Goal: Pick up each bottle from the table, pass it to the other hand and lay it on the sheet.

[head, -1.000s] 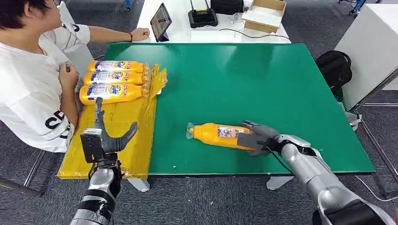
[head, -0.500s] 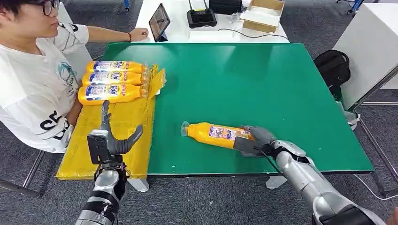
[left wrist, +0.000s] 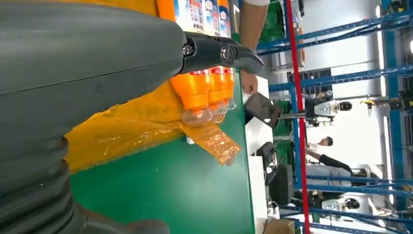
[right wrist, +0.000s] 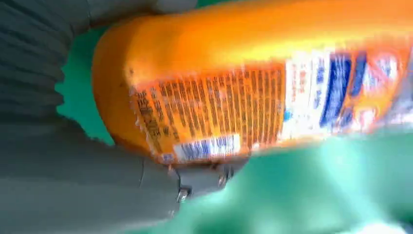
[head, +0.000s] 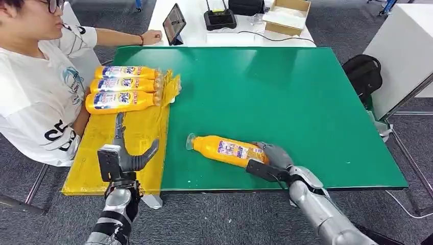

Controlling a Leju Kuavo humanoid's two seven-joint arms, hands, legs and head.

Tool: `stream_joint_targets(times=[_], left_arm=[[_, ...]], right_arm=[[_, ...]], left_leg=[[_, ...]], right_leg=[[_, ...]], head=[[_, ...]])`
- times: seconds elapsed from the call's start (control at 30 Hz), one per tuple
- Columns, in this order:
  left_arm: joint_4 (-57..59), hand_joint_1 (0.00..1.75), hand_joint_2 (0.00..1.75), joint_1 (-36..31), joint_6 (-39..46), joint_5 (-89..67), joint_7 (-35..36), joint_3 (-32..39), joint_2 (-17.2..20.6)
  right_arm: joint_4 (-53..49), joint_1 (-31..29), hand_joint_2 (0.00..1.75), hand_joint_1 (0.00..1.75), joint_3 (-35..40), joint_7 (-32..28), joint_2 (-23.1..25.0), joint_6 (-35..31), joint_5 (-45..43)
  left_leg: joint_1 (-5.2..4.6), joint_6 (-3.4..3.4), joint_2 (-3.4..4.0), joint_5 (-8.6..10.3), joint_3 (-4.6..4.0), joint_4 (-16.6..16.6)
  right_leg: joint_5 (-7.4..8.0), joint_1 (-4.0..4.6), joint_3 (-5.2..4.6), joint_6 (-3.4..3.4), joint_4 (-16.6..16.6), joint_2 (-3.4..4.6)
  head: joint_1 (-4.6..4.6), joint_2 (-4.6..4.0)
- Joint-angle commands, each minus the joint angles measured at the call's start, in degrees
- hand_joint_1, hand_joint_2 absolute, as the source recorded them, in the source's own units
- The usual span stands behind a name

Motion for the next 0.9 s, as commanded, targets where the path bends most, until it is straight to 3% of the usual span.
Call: stream_joint_targets(times=[0.03, 0.2, 0.4, 0.5, 0.9], left_arm=[[-4.0, 0.00, 1.75, 2.5, -0.3, -2.7, 3.0, -3.4, -0.3], [-5.1, 0.00, 1.75, 3.6, -10.5, 7.1, 7.6, -5.6, -0.8], [-6.9, 0.00, 1.75, 3.3, -22.2, 19.4, 11.6, -9.1, -0.3], [-8.8, 0.00, 1.75, 4.0, -24.5, 21.0, 11.9, -10.9, 0.5], [-10.8, 0.00, 1.75, 4.7, -27.0, 22.3, 11.9, -12.6, 0.9]], right_arm=[[-22.9, 10.4, 1.75, 1.75, -20.8, -8.9, 12.4, -12.7, -8.0], [-28.5, 13.1, 1.75, 1.75, -25.0, -15.9, 15.0, -17.4, -12.1], [-26.8, 13.6, 1.75, 1.75, -22.8, -20.8, 15.8, -16.4, -13.5], [-24.9, 14.2, 1.75, 1.75, -21.0, -22.4, 15.9, -15.5, -12.6], [-22.9, 15.3, 1.75, 1.75, -18.7, -23.6, 16.6, -13.9, -11.7]], left_leg=[[-0.03, 0.02, 0.06, -0.05, -0.13, 0.0], [-0.02, 0.06, -0.27, -0.08, -0.17, 0.0], [-0.04, 0.06, -0.18, -0.07, -0.31, 0.0], [0.00, 0.08, -0.06, -0.22, 0.08, -0.1], [-0.01, 0.06, -0.08, -0.08, -0.28, -0.1]], right_leg=[[-0.04, 0.00, -0.18, -0.12, 0.1, 0.04], [-0.17, 0.01, -0.14, -0.12, 0.0, -0.23], [-0.11, -0.03, -0.28, -0.13, 0.0, -0.15], [-0.23, 0.06, 0.04, -0.35, 0.0, -0.11], [-0.08, 0.01, -0.27, -0.11, -0.1, -0.06]], head=[[-0.04, 0.00], [-0.02, 0.00], [-0.02, 0.00], [-0.04, 0.00], [-0.04, 0.00]])
